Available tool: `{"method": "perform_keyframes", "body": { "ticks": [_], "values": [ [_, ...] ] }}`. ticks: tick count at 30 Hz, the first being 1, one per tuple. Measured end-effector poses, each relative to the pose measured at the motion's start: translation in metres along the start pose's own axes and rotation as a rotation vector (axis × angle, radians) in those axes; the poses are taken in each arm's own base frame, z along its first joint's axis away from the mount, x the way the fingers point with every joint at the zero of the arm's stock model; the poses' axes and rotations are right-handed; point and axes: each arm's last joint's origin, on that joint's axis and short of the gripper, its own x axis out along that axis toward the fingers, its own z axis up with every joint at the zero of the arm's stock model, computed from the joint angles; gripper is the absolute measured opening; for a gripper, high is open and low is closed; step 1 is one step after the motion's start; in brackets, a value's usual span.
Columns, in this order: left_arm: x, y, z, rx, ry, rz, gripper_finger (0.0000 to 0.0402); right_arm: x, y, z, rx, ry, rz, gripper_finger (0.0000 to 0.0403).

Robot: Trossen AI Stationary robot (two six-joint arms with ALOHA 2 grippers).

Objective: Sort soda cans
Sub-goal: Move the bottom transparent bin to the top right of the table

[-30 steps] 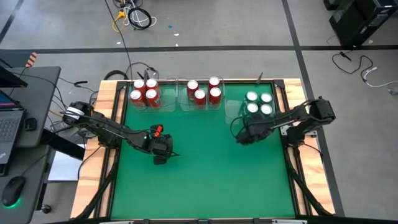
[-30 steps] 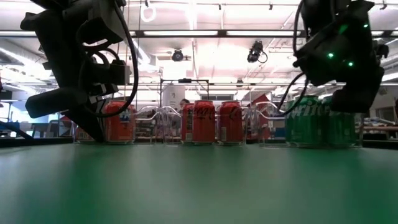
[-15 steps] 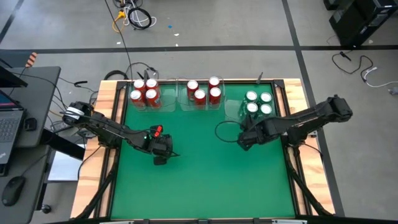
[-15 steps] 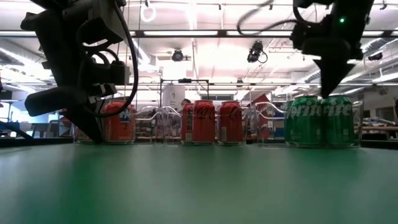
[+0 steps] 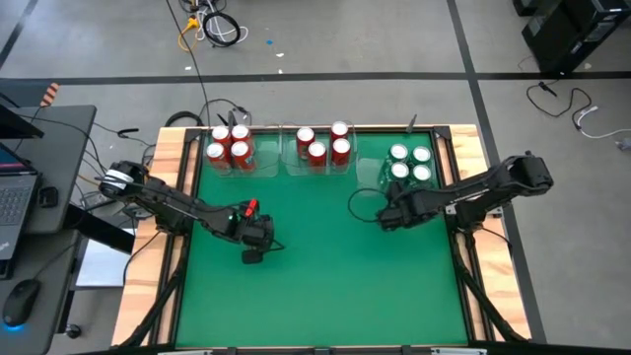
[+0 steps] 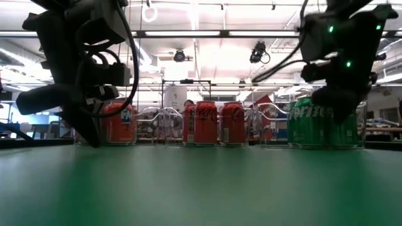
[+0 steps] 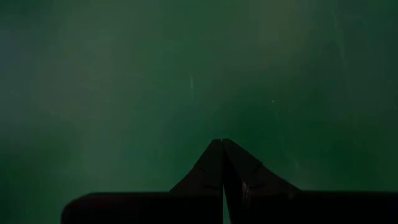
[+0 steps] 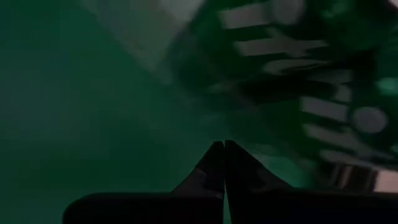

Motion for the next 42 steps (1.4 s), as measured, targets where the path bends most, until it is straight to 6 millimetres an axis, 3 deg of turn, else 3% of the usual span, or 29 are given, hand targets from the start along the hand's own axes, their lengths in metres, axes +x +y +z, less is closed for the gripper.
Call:
{"method": "perform_keyframes", "body": {
  "ticks": [10,17,24,28,33,42],
  "values": [
    [0.003,0.007,0.009,0.027,-0.057,-0.043,0.0001,0.029,-0.023,0.018,0.045,-0.027,-0.139,0.0000],
    [0.016,0.008,0.015,0.049,-0.260,-0.118,0.0001,0.041,-0.029,0.034,0.050,-0.040,-0.133,0.0000],
    [0.030,0.020,0.007,-0.008,-0.472,-0.197,0.0001,0.049,-0.034,0.049,0.052,-0.085,-0.132,0.0000],
    [0.032,0.031,-0.003,-0.049,-0.629,-0.295,0.0001,0.053,-0.040,0.054,0.047,-0.082,-0.149,0.0000],
    [0.031,0.045,-0.017,-0.103,-0.748,-0.288,0.0001,0.058,-0.046,0.062,0.027,-0.092,-0.157,0.0000],
    [0.015,0.067,-0.061,-0.194,-0.945,-0.287,0.0001,0.054,-0.050,0.066,-0.042,-0.123,-0.130,0.0000]
  ]
}}
